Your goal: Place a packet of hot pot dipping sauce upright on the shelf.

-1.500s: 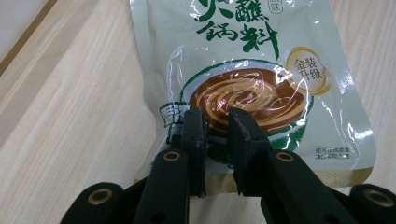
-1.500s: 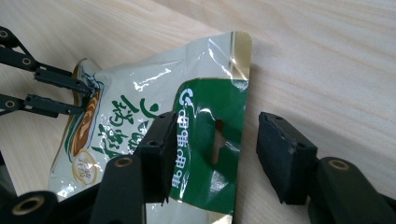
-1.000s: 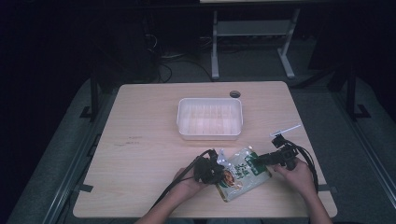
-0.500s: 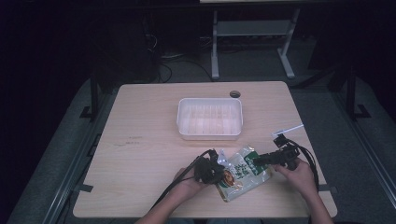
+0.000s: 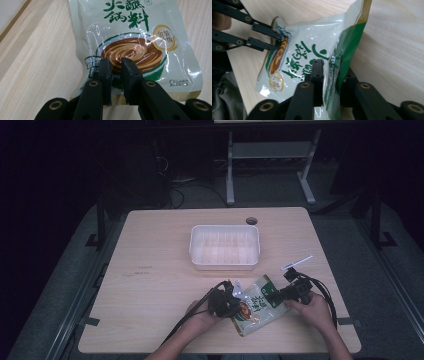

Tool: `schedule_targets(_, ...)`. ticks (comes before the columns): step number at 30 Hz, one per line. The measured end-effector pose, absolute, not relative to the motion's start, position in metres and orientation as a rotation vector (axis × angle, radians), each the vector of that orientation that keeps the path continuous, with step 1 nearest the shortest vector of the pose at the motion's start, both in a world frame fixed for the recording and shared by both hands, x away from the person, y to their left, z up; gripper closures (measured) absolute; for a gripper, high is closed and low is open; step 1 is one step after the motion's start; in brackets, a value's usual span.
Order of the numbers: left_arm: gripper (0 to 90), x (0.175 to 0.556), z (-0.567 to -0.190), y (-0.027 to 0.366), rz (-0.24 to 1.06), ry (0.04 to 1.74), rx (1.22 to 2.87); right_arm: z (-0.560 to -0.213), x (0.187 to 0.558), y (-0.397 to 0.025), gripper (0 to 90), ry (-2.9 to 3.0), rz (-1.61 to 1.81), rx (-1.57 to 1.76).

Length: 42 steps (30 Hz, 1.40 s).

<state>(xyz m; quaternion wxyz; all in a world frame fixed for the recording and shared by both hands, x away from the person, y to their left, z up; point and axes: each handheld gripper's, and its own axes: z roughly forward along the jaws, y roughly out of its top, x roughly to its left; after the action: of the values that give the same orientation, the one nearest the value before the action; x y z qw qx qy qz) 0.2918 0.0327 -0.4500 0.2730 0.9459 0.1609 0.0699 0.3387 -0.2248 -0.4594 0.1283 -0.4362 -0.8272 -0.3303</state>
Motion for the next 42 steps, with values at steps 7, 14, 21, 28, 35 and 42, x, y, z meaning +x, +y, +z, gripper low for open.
schedule_targets(7, 67.2, 0.293, -0.448, 0.034, 0.137, 0.437, 2.536, -0.461, 0.339, -0.226, 87.1, -2.400, -0.979, -1.282)
schedule_targets(14, 62.7, 0.287, -0.438, 0.047, 0.156, 0.420, 2.509, -0.461, 0.335, -0.230, 88.3, -2.347, -1.017, -1.323)
schedule_targets(21, 60.3, 0.284, -0.429, 0.070, 0.188, 0.444, 2.492, -0.456, 0.330, -0.232, 88.5, -2.355, -1.059, -1.342)
schedule_targets(28, 58.1, 0.283, -0.429, 0.108, 0.210, 0.515, 2.475, -0.454, 0.327, -0.234, 88.5, -2.331, -1.110, -1.357)
schedule_targets(35, 55.7, 0.282, -0.432, 0.135, 0.216, 0.574, 2.432, -0.453, 0.319, -0.238, 88.4, -2.283, -1.171, -1.380)
schedule_targets(42, 51.8, 0.283, -0.438, 0.155, 0.232, 0.602, 2.411, -0.452, 0.311, -0.240, 88.2, -2.232, -1.205, -1.398)
